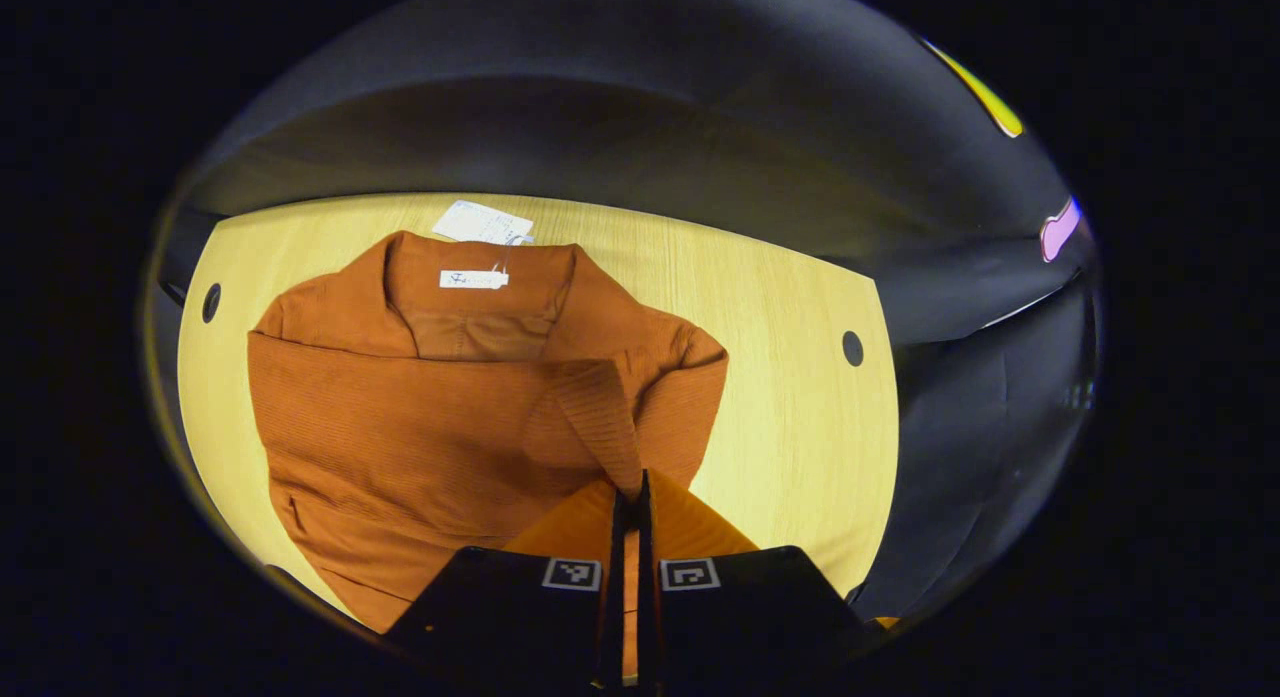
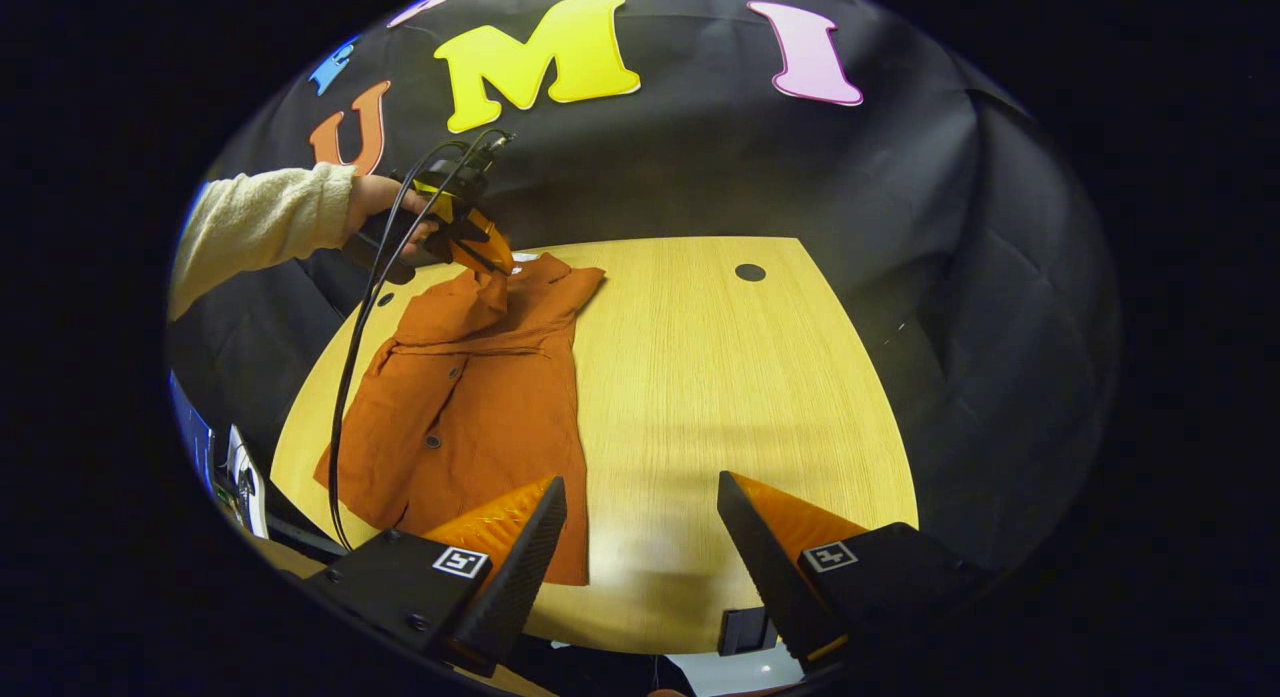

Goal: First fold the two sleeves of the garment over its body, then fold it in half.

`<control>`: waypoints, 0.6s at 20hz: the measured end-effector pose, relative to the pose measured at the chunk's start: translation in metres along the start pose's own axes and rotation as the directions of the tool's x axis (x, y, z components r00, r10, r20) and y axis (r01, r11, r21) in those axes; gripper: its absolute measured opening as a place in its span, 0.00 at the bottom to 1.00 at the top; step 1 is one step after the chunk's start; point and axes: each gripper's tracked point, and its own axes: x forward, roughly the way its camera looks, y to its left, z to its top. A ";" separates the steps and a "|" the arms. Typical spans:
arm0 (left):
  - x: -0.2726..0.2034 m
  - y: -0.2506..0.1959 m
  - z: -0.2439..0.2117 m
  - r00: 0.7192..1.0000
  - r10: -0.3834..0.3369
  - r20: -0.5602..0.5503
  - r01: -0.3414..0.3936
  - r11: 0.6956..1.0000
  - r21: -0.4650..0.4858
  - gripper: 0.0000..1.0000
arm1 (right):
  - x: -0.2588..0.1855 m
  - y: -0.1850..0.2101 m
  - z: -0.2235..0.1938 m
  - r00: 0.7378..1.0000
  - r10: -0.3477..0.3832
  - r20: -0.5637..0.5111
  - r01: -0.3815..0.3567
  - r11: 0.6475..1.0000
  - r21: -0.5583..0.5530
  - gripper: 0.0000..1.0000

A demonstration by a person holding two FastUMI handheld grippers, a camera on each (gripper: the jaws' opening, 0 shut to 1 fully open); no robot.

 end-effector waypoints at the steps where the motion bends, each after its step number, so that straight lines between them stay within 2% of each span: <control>1: -0.004 -0.002 0.000 1.000 -0.010 0.005 0.010 1.000 -0.006 0.10 | 0.002 0.001 -0.001 1.000 0.002 -0.005 -0.002 1.000 0.003 0.98; 2: -0.003 -0.002 0.002 1.000 -0.021 0.016 0.022 1.000 -0.014 0.12 | 0.003 0.004 0.000 1.000 0.009 -0.006 -0.009 1.000 0.004 0.98; 6: -0.012 -0.006 -0.007 0.996 -0.088 0.031 0.088 0.996 -0.014 0.79 | 0.007 0.018 0.003 1.000 0.018 -0.001 -0.018 1.000 -0.025 0.98; 7: -0.014 -0.003 -0.008 0.995 -0.085 0.045 0.085 0.996 0.005 0.80 | 0.008 0.021 0.004 1.000 0.017 0.004 -0.017 0.999 -0.030 0.98; 8: -0.019 0.001 -0.009 0.994 -0.087 0.069 0.086 0.996 0.023 0.70 | 0.009 0.026 0.006 1.000 0.019 0.010 -0.018 0.999 -0.035 0.98; 10: -0.027 0.013 -0.009 0.984 -0.086 0.154 0.079 0.996 0.049 0.74 | 0.013 0.035 0.006 1.000 0.022 0.011 -0.022 0.999 -0.041 0.94; 11: -0.032 0.029 -0.011 0.975 -0.054 0.215 0.041 0.997 0.064 0.87 | 0.016 0.041 0.004 1.000 0.027 0.010 -0.026 0.999 -0.044 0.94; 12: -0.037 0.048 -0.016 0.965 -0.015 0.263 -0.003 0.998 0.069 0.86 | 0.019 0.046 0.003 1.000 0.029 0.008 -0.029 0.998 -0.047 0.98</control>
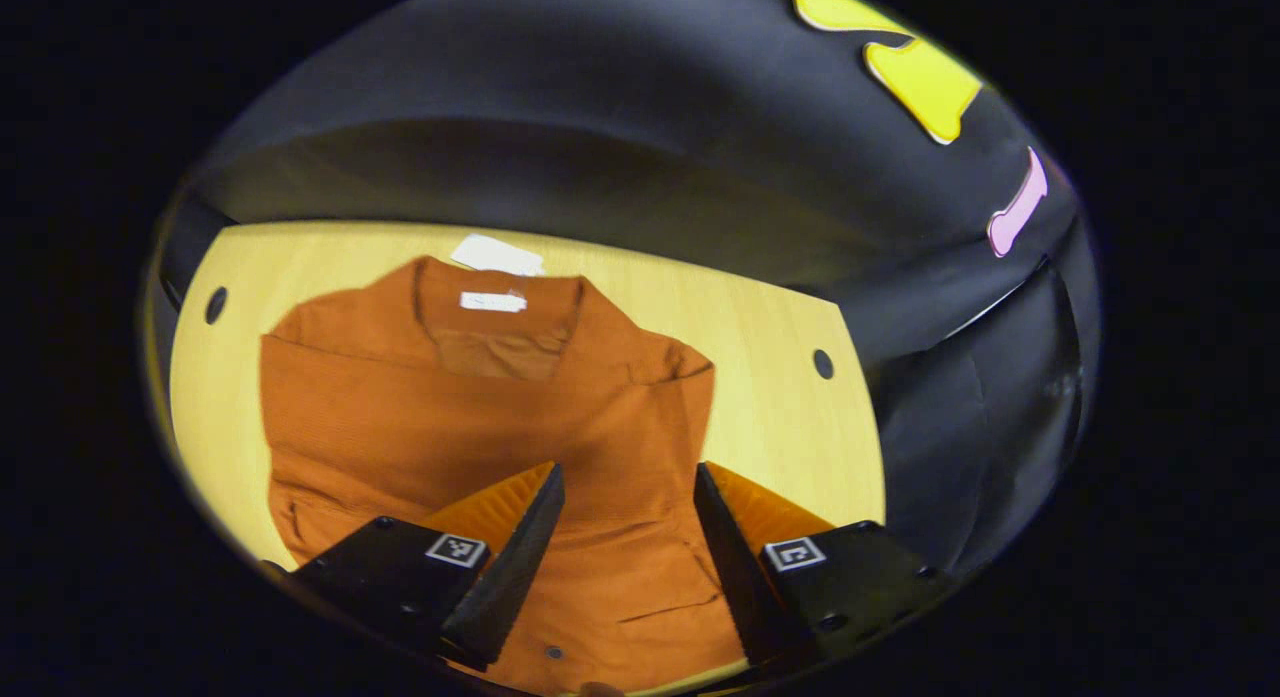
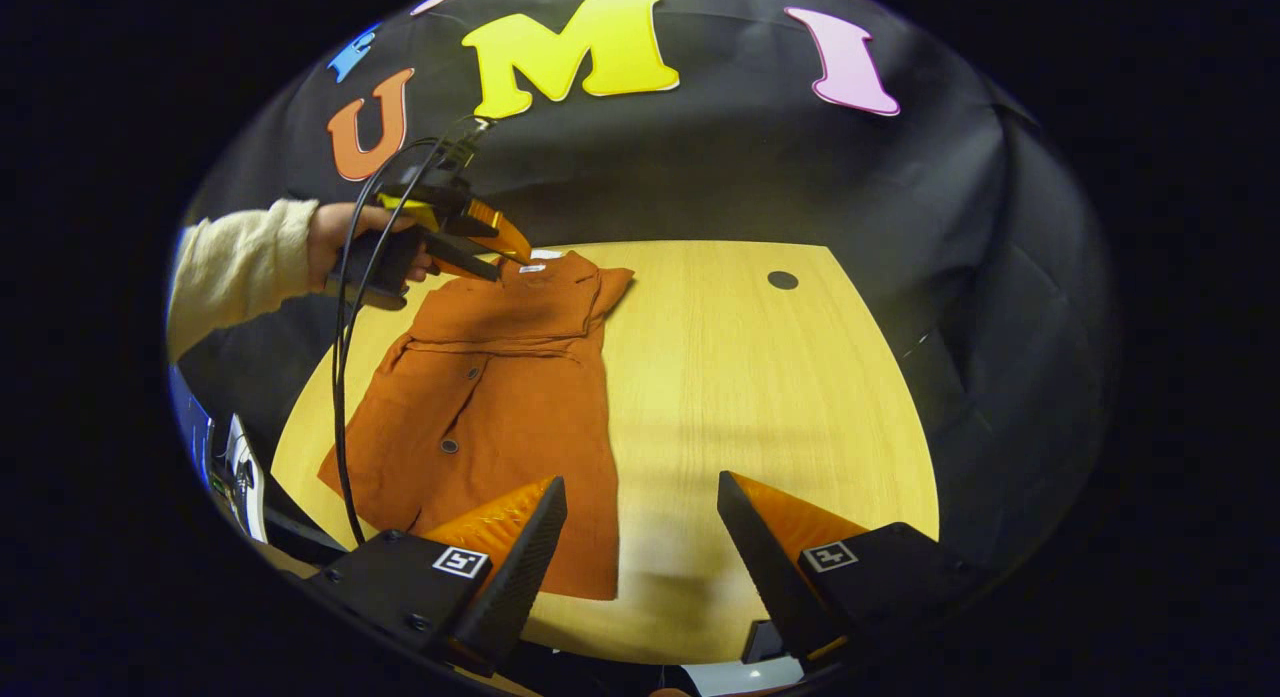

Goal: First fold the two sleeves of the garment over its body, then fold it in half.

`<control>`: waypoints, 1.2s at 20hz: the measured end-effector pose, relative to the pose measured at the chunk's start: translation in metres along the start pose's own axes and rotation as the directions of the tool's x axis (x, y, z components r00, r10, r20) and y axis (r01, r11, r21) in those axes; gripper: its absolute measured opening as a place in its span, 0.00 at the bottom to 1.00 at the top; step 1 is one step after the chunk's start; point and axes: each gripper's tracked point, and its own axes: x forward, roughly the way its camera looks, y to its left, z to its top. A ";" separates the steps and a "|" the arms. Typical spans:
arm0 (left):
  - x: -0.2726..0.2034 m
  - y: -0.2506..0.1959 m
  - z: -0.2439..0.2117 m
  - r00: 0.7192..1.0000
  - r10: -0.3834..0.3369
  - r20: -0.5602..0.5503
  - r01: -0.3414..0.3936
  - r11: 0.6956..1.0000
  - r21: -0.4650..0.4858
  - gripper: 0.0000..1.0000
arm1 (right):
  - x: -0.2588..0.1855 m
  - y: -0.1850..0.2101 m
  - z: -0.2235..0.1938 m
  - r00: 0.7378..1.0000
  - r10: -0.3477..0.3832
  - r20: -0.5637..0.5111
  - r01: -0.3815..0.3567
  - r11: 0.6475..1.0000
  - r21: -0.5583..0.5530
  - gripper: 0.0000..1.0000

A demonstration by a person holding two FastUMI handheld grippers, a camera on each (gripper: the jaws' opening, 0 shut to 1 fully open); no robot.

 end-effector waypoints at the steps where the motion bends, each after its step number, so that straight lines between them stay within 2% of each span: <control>1: -0.005 0.016 -0.008 0.999 0.033 0.035 -0.034 0.999 0.015 0.91 | 0.004 0.006 -0.003 1.000 0.006 -0.006 -0.006 1.000 -0.003 0.98; 5: -0.039 0.087 -0.056 0.984 0.148 0.103 -0.157 0.984 0.083 0.96 | 0.023 0.026 -0.018 0.999 0.009 -0.036 -0.010 0.999 -0.031 0.98; 7: -0.066 0.129 -0.080 0.961 0.231 0.153 -0.254 0.955 0.155 0.97 | 0.032 0.033 -0.026 0.999 0.004 -0.053 -0.006 0.999 -0.053 0.98; 8: -0.079 0.146 -0.096 0.956 0.249 0.153 -0.275 0.944 0.183 1.00 | 0.036 0.035 -0.032 0.998 -0.003 -0.063 -0.001 0.998 -0.066 0.98; 9: -0.094 0.162 -0.111 0.952 0.264 0.156 -0.293 0.932 0.212 0.96 | 0.040 0.036 -0.038 0.997 -0.010 -0.073 0.004 0.997 -0.081 0.98; 10: -0.109 0.179 -0.126 0.944 0.286 0.163 -0.319 0.917 0.238 1.00 | 0.044 0.036 -0.046 0.996 -0.021 -0.086 0.012 0.995 -0.097 0.98; 11: -0.124 0.196 -0.141 0.937 0.309 0.162 -0.342 0.903 0.259 0.97 | 0.049 0.034 -0.053 0.994 -0.037 -0.100 0.025 0.993 -0.114 0.98; 15: -0.158 0.260 -0.205 0.910 0.397 0.122 -0.415 0.860 0.296 0.96 | 0.067 0.027 -0.080 0.984 -0.090 -0.153 0.065 0.984 -0.163 0.98; 18: -0.173 0.291 -0.244 0.891 0.451 0.058 -0.448 0.849 0.280 0.96 | 0.076 0.026 -0.091 0.981 -0.101 -0.168 0.074 0.984 -0.161 0.98; 19: -0.178 0.298 -0.254 0.886 0.462 0.035 -0.453 0.850 0.268 1.00 | 0.079 0.026 -0.093 0.980 -0.101 -0.174 0.073 0.985 -0.158 0.98; 20: -0.181 0.300 -0.264 0.890 0.456 0.004 -0.442 0.860 0.255 0.96 | 0.080 0.026 -0.093 0.979 -0.097 -0.177 0.070 0.986 -0.154 0.97; 24: -0.181 0.307 -0.287 0.893 0.427 -0.144 -0.394 0.895 0.212 0.97 | 0.083 0.021 -0.099 0.972 -0.083 -0.219 0.042 0.982 -0.187 0.96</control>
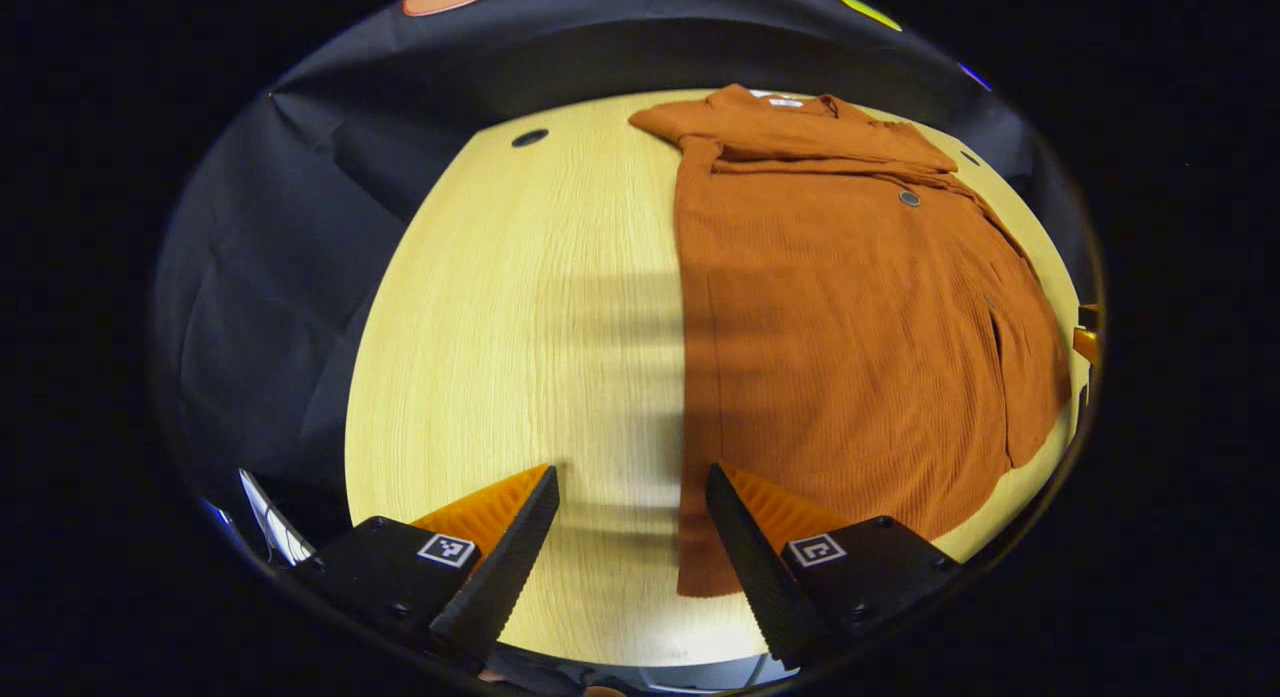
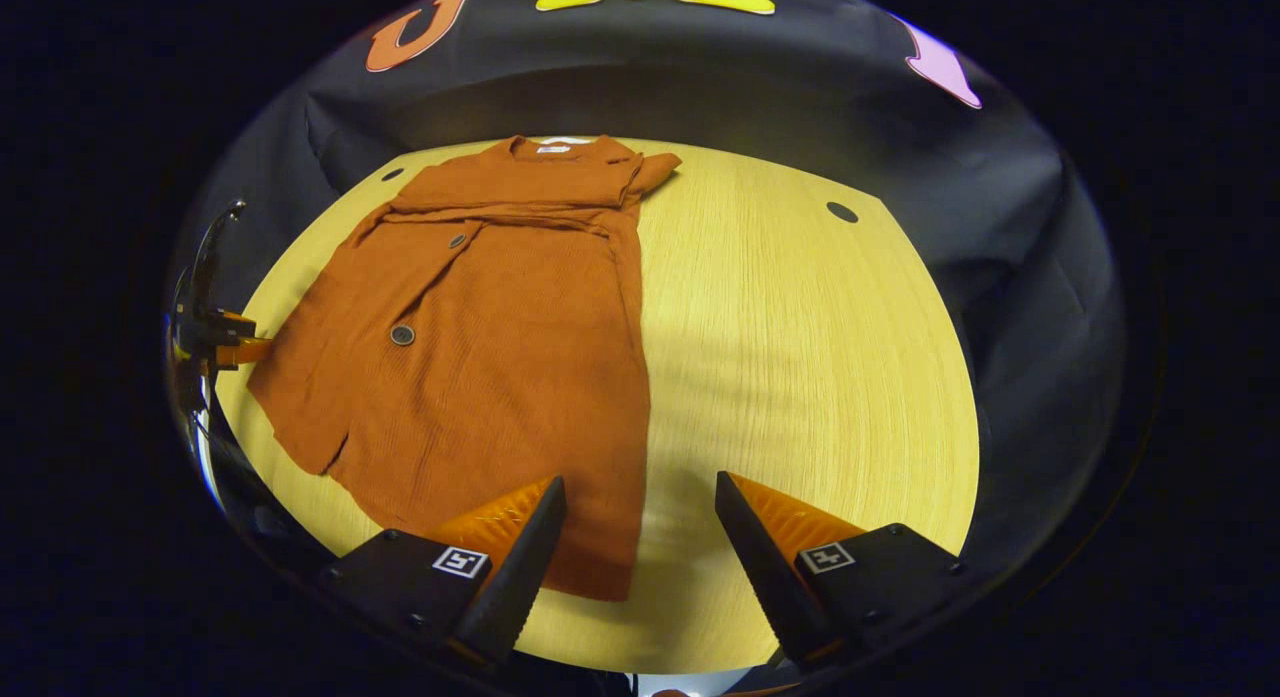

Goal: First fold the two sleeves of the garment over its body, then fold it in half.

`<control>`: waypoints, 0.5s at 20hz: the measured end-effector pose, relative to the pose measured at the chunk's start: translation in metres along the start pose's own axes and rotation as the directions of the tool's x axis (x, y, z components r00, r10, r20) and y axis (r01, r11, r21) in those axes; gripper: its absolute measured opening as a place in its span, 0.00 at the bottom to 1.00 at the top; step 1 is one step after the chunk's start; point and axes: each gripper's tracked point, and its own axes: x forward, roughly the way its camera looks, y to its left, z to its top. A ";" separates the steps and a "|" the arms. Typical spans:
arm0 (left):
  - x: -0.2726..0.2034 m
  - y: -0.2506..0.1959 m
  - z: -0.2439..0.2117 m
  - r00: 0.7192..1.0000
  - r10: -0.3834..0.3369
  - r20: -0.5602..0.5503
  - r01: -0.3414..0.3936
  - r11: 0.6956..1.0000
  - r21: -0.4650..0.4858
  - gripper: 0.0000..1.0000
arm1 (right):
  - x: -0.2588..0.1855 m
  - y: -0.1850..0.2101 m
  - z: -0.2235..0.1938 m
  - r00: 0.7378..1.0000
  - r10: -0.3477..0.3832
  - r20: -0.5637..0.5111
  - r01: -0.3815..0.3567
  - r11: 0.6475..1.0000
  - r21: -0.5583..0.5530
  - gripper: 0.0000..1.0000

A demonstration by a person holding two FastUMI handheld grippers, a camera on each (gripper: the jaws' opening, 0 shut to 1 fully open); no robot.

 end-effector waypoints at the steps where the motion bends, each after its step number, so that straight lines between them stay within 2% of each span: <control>1: 0.000 -0.004 -0.006 0.998 -0.039 -0.040 0.039 0.999 -0.025 0.97 | 0.001 0.001 -0.005 1.000 0.011 -0.028 -0.012 1.000 -0.015 0.96; 3: -0.007 -0.013 -0.025 0.979 -0.157 -0.133 0.146 0.986 -0.084 0.97 | 0.003 -0.001 -0.020 0.994 0.064 -0.094 -0.065 0.998 -0.011 0.97; 4: -0.012 -0.022 -0.037 0.953 -0.233 -0.195 0.211 0.969 -0.130 0.97 | 0.002 0.000 -0.026 0.986 0.101 -0.129 -0.103 0.995 -0.006 0.94; 6: -0.016 -0.022 -0.034 0.929 -0.288 -0.234 0.264 0.956 -0.129 0.99 | 0.001 0.002 -0.034 0.973 0.158 -0.170 -0.162 0.987 -0.007 0.97; 7: -0.016 -0.023 -0.035 0.912 -0.316 -0.261 0.289 0.948 -0.137 0.97 | 0.001 -0.001 -0.036 0.968 0.172 -0.180 -0.179 0.984 -0.024 0.96; 8: -0.016 -0.023 -0.034 0.900 -0.337 -0.275 0.307 0.940 -0.147 1.00 | 0.002 -0.004 -0.040 0.964 0.179 -0.196 -0.188 0.982 -0.028 0.96; 10: -0.019 -0.025 -0.035 0.858 -0.402 -0.321 0.380 0.916 -0.130 0.98 | 0.003 -0.008 -0.047 0.945 0.223 -0.239 -0.219 0.975 0.044 0.96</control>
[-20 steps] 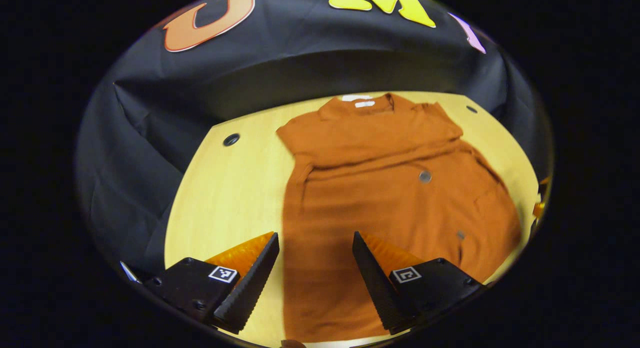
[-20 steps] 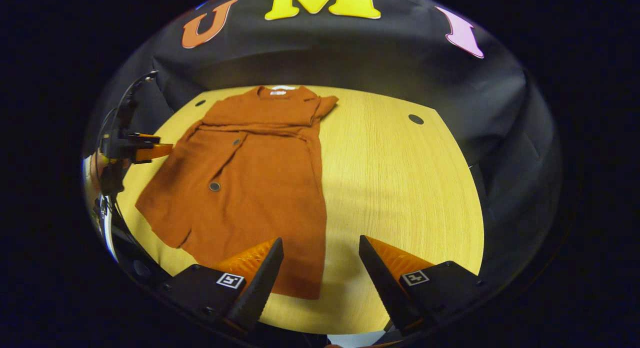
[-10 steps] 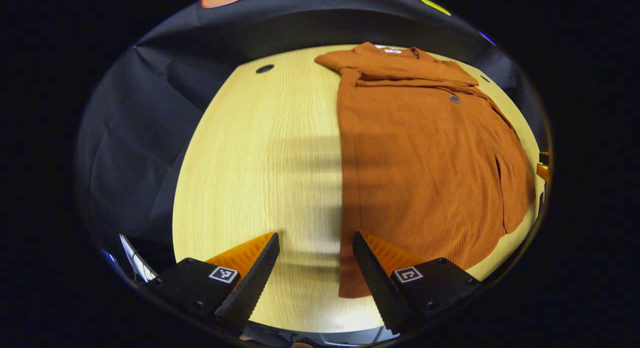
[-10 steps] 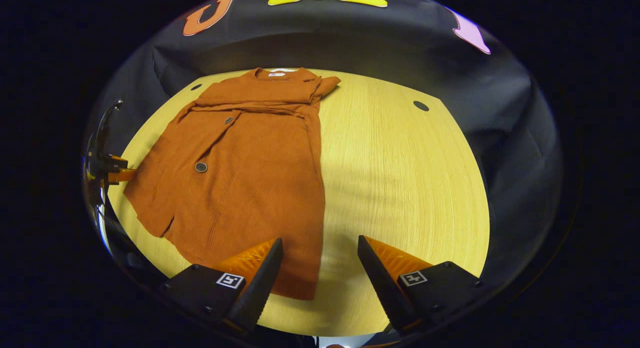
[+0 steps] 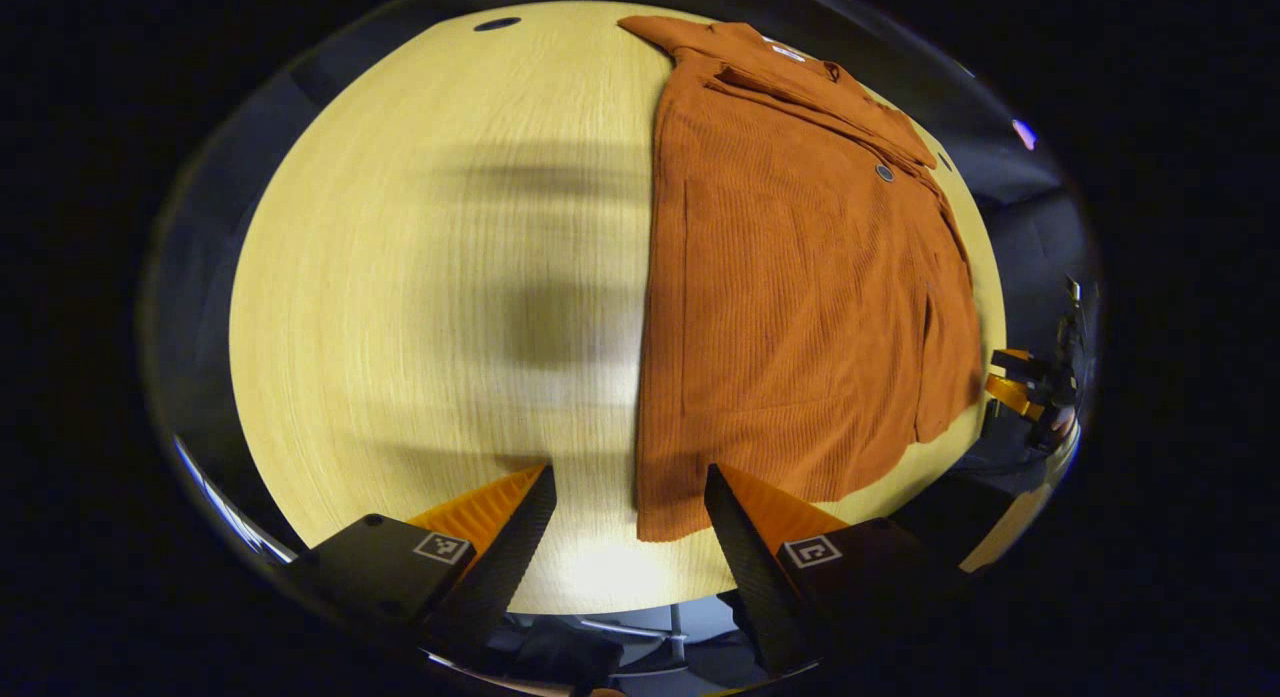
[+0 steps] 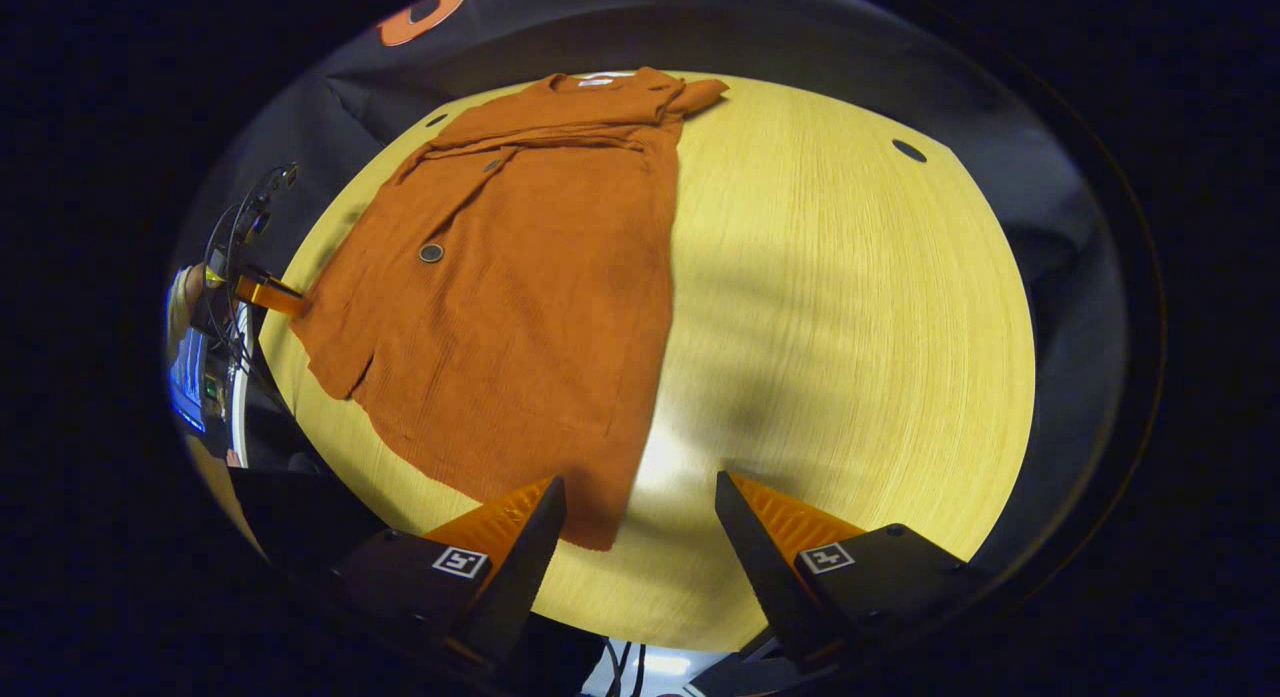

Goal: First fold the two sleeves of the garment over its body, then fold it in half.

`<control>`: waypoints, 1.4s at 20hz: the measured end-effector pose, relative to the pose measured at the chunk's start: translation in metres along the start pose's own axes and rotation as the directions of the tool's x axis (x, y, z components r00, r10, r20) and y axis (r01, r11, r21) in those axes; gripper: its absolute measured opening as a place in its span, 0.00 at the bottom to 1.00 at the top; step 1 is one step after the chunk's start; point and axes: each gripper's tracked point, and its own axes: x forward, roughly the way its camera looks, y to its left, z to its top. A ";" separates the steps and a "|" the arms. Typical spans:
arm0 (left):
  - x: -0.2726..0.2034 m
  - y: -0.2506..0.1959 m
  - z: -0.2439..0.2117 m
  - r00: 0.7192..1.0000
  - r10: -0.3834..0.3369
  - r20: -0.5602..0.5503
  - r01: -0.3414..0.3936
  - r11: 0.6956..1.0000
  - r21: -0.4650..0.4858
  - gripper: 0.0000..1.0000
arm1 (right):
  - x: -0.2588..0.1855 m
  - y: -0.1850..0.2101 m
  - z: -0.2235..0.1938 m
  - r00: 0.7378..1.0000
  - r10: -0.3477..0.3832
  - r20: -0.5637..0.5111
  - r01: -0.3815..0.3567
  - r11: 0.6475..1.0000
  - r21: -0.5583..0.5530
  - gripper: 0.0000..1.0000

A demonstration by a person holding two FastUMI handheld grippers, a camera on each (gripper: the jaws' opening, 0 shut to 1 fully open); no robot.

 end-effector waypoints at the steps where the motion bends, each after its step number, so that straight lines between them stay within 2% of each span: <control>1: -0.002 -0.002 0.000 0.999 -0.042 -0.025 0.043 0.999 0.015 0.98 | 0.002 0.006 -0.002 0.998 0.062 -0.021 -0.061 0.996 0.060 0.97; 2: -0.004 -0.001 -0.001 0.996 -0.080 -0.048 0.080 0.997 0.015 0.98 | 0.001 0.015 -0.001 0.989 0.141 -0.035 -0.136 0.984 0.118 0.95; 4: -0.007 -0.001 0.006 0.988 -0.139 -0.073 0.137 0.990 -0.031 0.95 | 0.000 0.026 0.003 0.962 0.268 -0.056 -0.250 0.944 0.215 0.97; 6: -0.007 -0.013 0.004 0.969 -0.232 -0.089 0.226 0.972 -0.066 0.95 | 0.006 0.026 0.001 0.945 0.312 -0.100 -0.279 0.925 0.258 0.96; 8: -0.010 -0.017 -0.002 0.946 -0.309 -0.099 0.303 0.950 -0.069 0.90 | 0.008 0.031 -0.011 0.905 0.387 -0.174 -0.318 0.890 0.326 0.96; 10: -0.014 -0.011 -0.008 0.925 -0.368 -0.094 0.362 0.929 -0.072 0.89 | 0.008 0.037 -0.004 0.872 0.455 -0.177 -0.357 0.842 0.404 0.93; 12: -0.014 -0.008 -0.007 0.904 -0.423 -0.060 0.415 0.903 -0.112 0.90 | 0.008 0.044 0.001 0.851 0.497 -0.171 -0.388 0.814 0.433 0.92; 13: -0.016 -0.006 -0.012 0.889 -0.455 -0.050 0.445 0.885 -0.139 0.84 | 0.009 0.050 0.001 0.839 0.515 -0.175 -0.403 0.805 0.435 0.92; 16: -0.015 -0.018 -0.007 0.845 -0.534 0.009 0.525 0.828 -0.198 0.81 | 0.015 0.065 0.003 0.816 0.544 -0.197 -0.425 0.795 0.434 0.92; 18: -0.018 -0.027 -0.007 0.827 -0.560 0.034 0.554 0.805 -0.212 0.78 | 0.018 0.067 0.006 0.810 0.555 -0.191 -0.430 0.782 0.451 0.89; 20: -0.017 -0.035 -0.007 0.823 -0.566 0.054 0.564 0.802 -0.198 0.78 | 0.017 0.073 0.002 0.793 0.580 -0.187 -0.441 0.757 0.482 0.82; 21: -0.016 -0.037 -0.007 0.826 -0.560 0.062 0.561 0.806 -0.190 0.78 | 0.019 0.075 0.000 0.790 0.585 -0.185 -0.444 0.752 0.487 0.82; 22: -0.012 -0.037 -0.006 0.833 -0.549 0.066 0.551 0.815 -0.181 0.77 | 0.024 0.076 -0.004 0.795 0.574 -0.195 -0.433 0.764 0.478 0.82; 23: -0.011 -0.038 -0.004 0.835 -0.545 0.076 0.550 0.817 -0.176 0.74 | 0.024 0.077 -0.006 0.799 0.567 -0.200 -0.427 0.770 0.474 0.78; 24: -0.010 -0.042 -0.004 0.834 -0.545 0.088 0.552 0.816 -0.173 0.64 | 0.024 0.080 -0.007 0.797 0.571 -0.196 -0.431 0.766 0.477 0.60; 25: -0.008 -0.046 -0.002 0.835 -0.541 0.100 0.550 0.817 -0.172 0.66 | 0.026 0.082 -0.007 0.797 0.574 -0.190 -0.435 0.763 0.479 0.57; 27: -0.003 -0.051 -0.001 0.842 -0.527 0.114 0.539 0.824 -0.175 0.59 | 0.035 0.080 -0.013 0.821 0.534 -0.202 -0.396 0.788 0.472 0.53; 28: -0.001 -0.053 -0.001 0.849 -0.515 0.113 0.528 0.831 -0.175 0.54 | 0.035 0.082 -0.011 0.822 0.534 -0.196 -0.390 0.780 0.489 0.37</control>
